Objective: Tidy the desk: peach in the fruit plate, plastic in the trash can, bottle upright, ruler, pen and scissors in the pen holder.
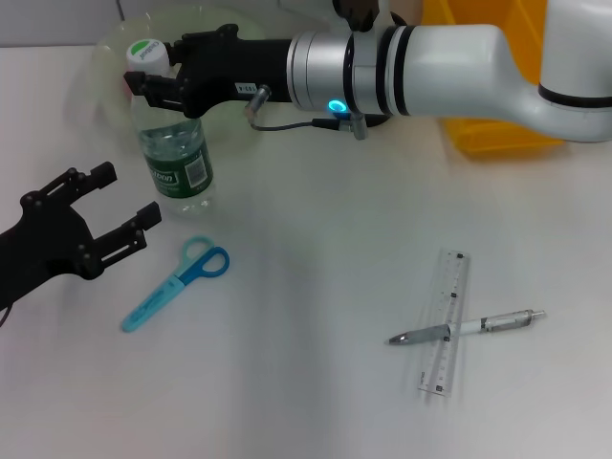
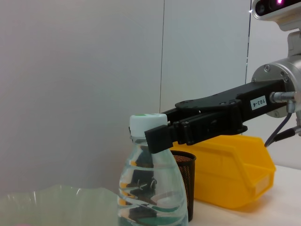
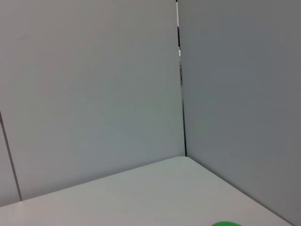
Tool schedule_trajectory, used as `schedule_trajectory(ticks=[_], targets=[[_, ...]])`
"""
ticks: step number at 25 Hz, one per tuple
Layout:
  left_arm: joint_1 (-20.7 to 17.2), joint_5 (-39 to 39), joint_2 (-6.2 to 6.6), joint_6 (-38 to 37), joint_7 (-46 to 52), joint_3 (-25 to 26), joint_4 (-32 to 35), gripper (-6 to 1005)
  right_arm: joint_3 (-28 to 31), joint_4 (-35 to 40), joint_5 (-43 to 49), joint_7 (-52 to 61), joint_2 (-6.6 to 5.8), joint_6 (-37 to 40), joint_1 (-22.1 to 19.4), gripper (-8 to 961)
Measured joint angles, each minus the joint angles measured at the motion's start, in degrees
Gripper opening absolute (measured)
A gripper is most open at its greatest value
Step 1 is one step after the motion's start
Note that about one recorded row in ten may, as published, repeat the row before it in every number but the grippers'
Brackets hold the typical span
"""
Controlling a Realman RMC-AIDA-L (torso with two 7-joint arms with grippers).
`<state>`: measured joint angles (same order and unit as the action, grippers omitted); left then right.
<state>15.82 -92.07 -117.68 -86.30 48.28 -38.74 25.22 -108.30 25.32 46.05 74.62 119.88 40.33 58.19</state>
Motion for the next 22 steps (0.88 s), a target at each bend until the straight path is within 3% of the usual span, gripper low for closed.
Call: schedule_trajectory(ticks=[22], targets=[[-0.18, -0.04, 0.27, -0.48, 0.41, -0.01, 0.04, 788, -0.01, -0.1, 0.01, 0.17, 0.0, -0.07, -1.33, 443]])
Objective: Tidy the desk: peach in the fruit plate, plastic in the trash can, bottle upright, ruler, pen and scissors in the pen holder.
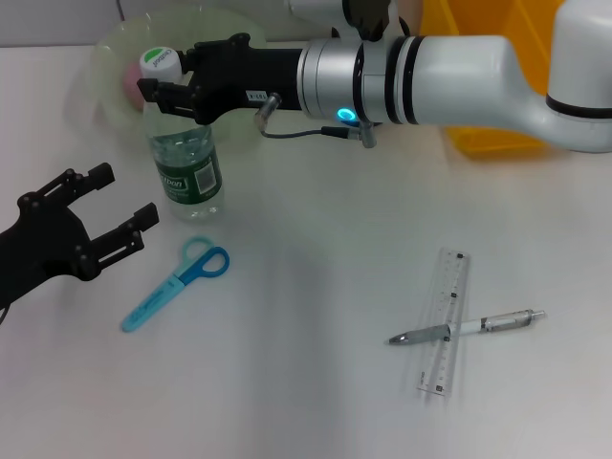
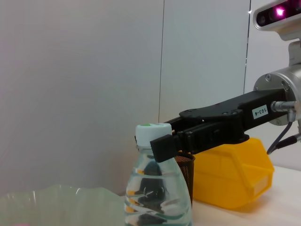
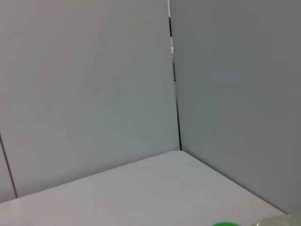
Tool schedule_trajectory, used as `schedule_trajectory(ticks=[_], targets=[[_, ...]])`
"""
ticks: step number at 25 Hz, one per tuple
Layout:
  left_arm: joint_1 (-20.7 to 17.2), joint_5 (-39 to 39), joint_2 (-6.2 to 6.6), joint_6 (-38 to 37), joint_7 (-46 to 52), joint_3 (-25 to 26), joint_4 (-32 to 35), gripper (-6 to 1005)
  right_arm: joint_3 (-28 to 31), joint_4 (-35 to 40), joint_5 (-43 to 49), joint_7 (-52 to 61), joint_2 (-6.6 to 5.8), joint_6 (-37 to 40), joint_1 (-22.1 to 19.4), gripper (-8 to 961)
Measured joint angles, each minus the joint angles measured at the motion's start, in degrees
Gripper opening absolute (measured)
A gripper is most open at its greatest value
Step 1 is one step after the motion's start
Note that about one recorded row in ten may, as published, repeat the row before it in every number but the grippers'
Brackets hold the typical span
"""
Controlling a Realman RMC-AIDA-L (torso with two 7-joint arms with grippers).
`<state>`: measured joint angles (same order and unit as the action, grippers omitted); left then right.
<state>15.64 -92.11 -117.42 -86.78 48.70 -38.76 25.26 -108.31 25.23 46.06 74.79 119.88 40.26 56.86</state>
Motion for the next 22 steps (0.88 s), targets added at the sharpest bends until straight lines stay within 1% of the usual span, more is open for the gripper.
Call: schedule_trajectory(ticks=[5, 10, 17, 22], targets=[[-0.12, 0.0, 0.0, -0.06, 0.0, 0.0, 0.06, 788, -0.04, 0.0, 0.0, 0.0, 0.0, 0.01, -0.13, 443], [-0.27, 0.0, 0.0, -0.12, 0.02, 0.0, 0.09, 787, 0.09, 0.02, 0.0, 0.0, 0.0, 0.2, -0.53, 597], [-0.37, 0.0, 0.04, -0.32, 0.06, 0.0, 0.11, 787, 0.44, 0.62, 0.0, 0.0, 0.0, 0.47, -1.38, 618], [-0.36, 0.01, 0.07, -0.54, 0.14, 0.0, 0.13, 787, 0.47, 2.36, 0.0, -0.13, 0.0, 0.5, -2.7, 779]])
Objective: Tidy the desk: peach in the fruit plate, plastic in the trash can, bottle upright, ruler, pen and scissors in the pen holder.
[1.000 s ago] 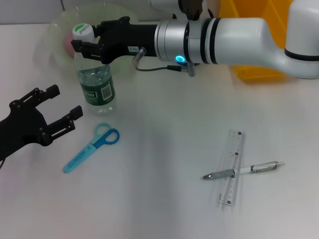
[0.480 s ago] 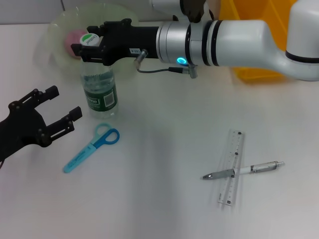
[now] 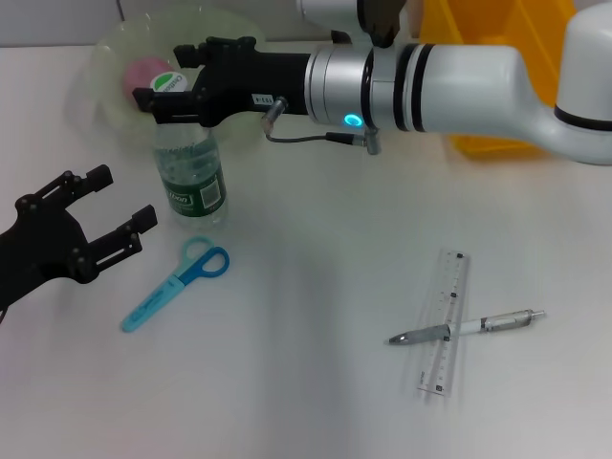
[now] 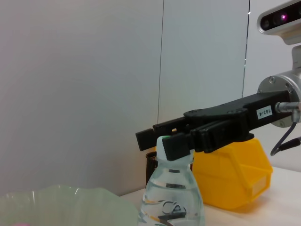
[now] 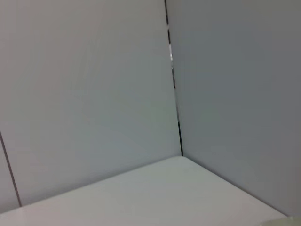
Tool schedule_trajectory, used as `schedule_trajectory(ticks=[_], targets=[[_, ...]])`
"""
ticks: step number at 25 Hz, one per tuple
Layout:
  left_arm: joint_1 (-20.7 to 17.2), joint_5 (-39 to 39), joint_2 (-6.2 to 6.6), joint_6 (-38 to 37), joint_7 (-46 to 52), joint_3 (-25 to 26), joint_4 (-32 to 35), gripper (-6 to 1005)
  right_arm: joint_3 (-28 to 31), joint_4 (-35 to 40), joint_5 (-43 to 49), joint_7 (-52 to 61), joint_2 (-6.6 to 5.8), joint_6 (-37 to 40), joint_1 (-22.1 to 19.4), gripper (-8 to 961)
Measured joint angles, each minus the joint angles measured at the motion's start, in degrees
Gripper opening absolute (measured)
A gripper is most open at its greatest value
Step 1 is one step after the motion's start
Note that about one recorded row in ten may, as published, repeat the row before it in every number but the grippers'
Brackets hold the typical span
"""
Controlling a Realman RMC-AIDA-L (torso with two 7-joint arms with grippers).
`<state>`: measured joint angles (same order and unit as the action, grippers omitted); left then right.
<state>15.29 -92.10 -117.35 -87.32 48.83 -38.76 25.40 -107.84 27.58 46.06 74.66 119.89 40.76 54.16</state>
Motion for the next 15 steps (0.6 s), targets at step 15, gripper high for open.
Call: schedule_trajectory(ticks=[15], targets=[[0.0, -0.01, 0.43, -1.32, 0.32, 0.0, -0.15, 788, 15.62, 8.83, 0.5, -4.95, -0.8, 20.43, -15.43, 788]])
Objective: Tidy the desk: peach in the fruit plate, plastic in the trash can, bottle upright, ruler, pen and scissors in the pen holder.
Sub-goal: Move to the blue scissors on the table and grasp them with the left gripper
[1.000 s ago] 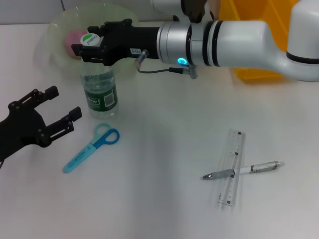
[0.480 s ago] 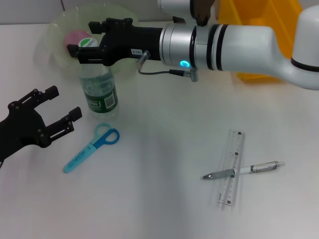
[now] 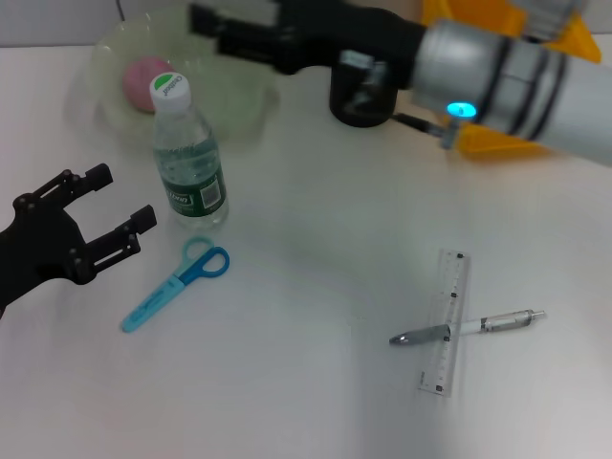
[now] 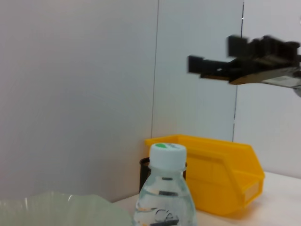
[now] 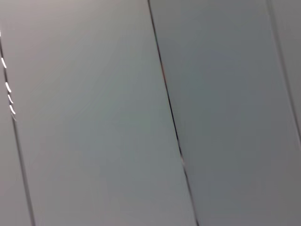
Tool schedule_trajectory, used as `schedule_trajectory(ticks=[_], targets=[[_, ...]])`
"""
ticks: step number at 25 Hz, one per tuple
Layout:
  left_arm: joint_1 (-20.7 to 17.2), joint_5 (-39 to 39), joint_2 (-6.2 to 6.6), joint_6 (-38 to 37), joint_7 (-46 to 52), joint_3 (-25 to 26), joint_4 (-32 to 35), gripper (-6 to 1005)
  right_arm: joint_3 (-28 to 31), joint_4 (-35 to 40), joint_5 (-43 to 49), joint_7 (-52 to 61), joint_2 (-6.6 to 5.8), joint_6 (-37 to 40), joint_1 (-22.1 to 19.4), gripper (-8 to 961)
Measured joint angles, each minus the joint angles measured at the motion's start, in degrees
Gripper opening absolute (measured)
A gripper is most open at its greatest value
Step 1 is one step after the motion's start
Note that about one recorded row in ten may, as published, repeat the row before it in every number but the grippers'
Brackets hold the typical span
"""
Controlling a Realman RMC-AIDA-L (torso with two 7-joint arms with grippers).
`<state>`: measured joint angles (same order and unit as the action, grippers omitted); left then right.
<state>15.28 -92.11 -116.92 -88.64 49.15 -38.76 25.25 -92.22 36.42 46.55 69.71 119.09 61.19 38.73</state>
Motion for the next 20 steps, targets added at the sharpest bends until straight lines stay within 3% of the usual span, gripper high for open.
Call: schedule_trajectory(ticks=[3, 5, 8, 12, 13, 14, 18, 20], targets=[[-0.06, 0.0, 0.13, -1.24, -0.01, 0.0, -0.03, 787, 6.67, -1.34, 1.27, -0.02, -1.09, 12.51, -4.75, 788], [-0.07, 0.0, 0.12, -1.62, -0.04, 0.0, -0.03, 787, 8.05, -1.48, 2.11, -0.03, -1.31, 15.02, -5.71, 788], [0.0, 0.0, 0.02, -2.31, -0.06, -0.13, -0.03, 787, 15.81, -1.96, 11.12, 0.04, -2.13, 25.9, -9.29, 788], [0.38, 0.0, -0.33, -3.37, -0.06, -0.74, -0.03, 787, 22.49, -2.34, 19.73, 0.5, -2.62, 31.55, -10.94, 788], [0.49, 0.0, -0.42, -3.89, 0.03, -1.23, -0.03, 787, 27.2, -2.87, 26.11, 0.73, -3.3, 35.2, -11.73, 788], [0.49, 0.0, -0.42, -3.89, 0.03, -1.23, -0.03, 786, 27.2, -2.87, 26.11, 0.73, -3.3, 35.2, -11.73, 788], [1.22, 0.0, -0.54, -5.32, 1.14, -2.85, 0.11, 786, 37.12, -4.62, 41.12, 0.28, -4.6, 40.64, -13.18, 788], [1.42, -0.02, -0.53, -5.92, 1.45, -3.79, 0.19, 786, 38.4, -4.64, 43.49, 0.2, -4.65, 40.85, -13.43, 788]])
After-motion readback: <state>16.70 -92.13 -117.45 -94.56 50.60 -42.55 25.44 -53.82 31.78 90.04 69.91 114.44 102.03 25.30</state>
